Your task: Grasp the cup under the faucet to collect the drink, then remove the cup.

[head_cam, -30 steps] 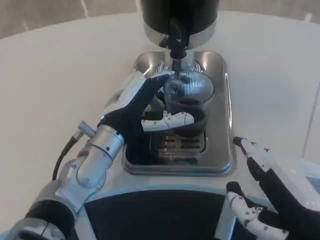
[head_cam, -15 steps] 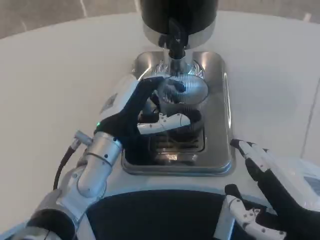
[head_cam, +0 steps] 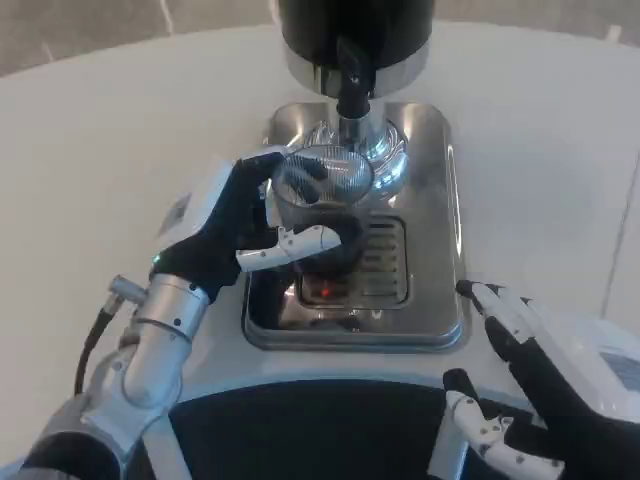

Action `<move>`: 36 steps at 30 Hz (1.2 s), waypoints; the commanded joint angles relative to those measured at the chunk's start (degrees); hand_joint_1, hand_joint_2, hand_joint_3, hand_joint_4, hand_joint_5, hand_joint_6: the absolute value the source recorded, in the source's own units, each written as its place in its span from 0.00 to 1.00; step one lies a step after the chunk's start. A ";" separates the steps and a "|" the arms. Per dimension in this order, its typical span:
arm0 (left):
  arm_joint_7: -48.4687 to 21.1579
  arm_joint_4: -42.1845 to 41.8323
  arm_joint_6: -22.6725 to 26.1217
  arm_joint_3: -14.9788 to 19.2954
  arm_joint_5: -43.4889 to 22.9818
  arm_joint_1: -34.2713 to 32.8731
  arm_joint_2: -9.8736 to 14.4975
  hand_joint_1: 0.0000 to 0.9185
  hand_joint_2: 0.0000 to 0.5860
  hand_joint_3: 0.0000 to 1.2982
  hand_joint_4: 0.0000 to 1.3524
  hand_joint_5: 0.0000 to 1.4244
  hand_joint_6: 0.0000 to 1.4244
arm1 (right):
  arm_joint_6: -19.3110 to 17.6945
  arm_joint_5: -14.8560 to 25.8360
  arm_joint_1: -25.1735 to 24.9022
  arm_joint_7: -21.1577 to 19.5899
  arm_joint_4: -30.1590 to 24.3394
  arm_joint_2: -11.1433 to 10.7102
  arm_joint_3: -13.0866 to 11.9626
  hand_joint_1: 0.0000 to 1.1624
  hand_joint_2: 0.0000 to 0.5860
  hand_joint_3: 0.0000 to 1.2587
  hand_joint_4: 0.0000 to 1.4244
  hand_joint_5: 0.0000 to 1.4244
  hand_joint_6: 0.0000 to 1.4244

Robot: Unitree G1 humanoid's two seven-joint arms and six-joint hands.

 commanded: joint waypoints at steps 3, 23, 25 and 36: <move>-1.60 -1.08 -4.67 2.22 -1.46 1.94 3.29 0.61 0.17 0.75 0.86 0.93 1.00 | 0.17 -0.14 -0.93 -1.49 1.50 0.31 0.56 0.25 0.94 0.02 0.00 0.00 0.00; -10.25 -4.45 -11.97 9.58 -6.96 8.65 10.50 0.62 0.14 0.75 0.86 0.94 1.00 | 1.35 -0.65 -6.15 -1.76 3.04 -0.76 -1.06 0.25 0.93 0.02 0.00 0.00 0.00; -11.24 -5.11 -12.52 10.35 -7.66 9.54 11.16 0.61 0.14 0.75 0.86 0.94 1.00 | 1.47 -0.68 -6.94 -1.73 3.43 -1.01 -1.24 0.25 0.93 0.02 0.00 0.00 0.00; -16.18 -10.13 -14.54 13.82 -11.91 14.67 13.15 0.62 0.12 0.75 0.86 0.94 1.00 | 2.11 -0.11 -12.26 -1.34 6.99 -3.78 -1.95 0.25 0.91 0.02 0.00 0.00 0.00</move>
